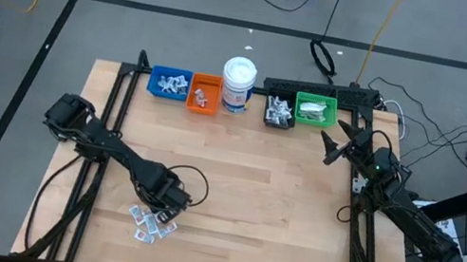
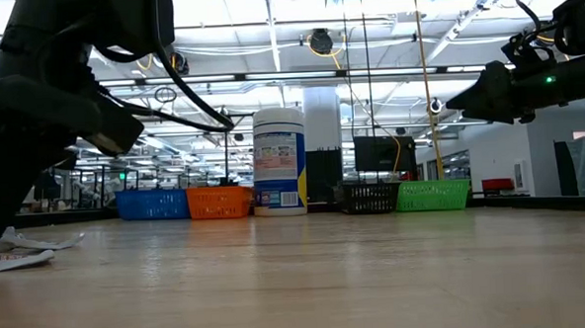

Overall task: Pick & Place First Aid Supplies
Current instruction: Put the ointment pack into the orange bin

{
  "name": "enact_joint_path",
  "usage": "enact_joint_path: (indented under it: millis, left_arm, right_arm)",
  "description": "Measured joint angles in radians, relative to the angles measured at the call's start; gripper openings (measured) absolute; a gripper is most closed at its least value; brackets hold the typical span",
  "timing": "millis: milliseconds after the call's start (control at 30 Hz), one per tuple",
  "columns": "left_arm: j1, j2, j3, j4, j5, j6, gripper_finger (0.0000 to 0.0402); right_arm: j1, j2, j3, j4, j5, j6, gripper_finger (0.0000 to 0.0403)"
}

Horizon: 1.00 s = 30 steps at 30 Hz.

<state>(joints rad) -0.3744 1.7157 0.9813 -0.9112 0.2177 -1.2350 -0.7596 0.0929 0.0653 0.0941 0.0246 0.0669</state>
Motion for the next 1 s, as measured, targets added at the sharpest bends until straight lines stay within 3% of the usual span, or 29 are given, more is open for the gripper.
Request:
enact_joint_path:
  millis: [167, 367, 1000]
  left_arm:
    - [0.0, 0.0, 0.0, 0.0, 0.0, 0.002, 0.0011]
    - [0.009, -0.018, -0.001, -0.012, 0.017, 0.007, 0.0004]
    - [0.14, -0.379, 0.0, -0.329, -0.124, 0.084, 0.0001]
  right_arm:
    - [0.0, 0.0, 0.0, 0.0, 0.0, 0.0, 0.0352]
    - [0.0, 0.0, 0.0, 0.0, 0.0, 0.0, 0.0352]
    - [0.0, 0.0, 0.0, 0.0, 0.0, 0.0, 0.0352]
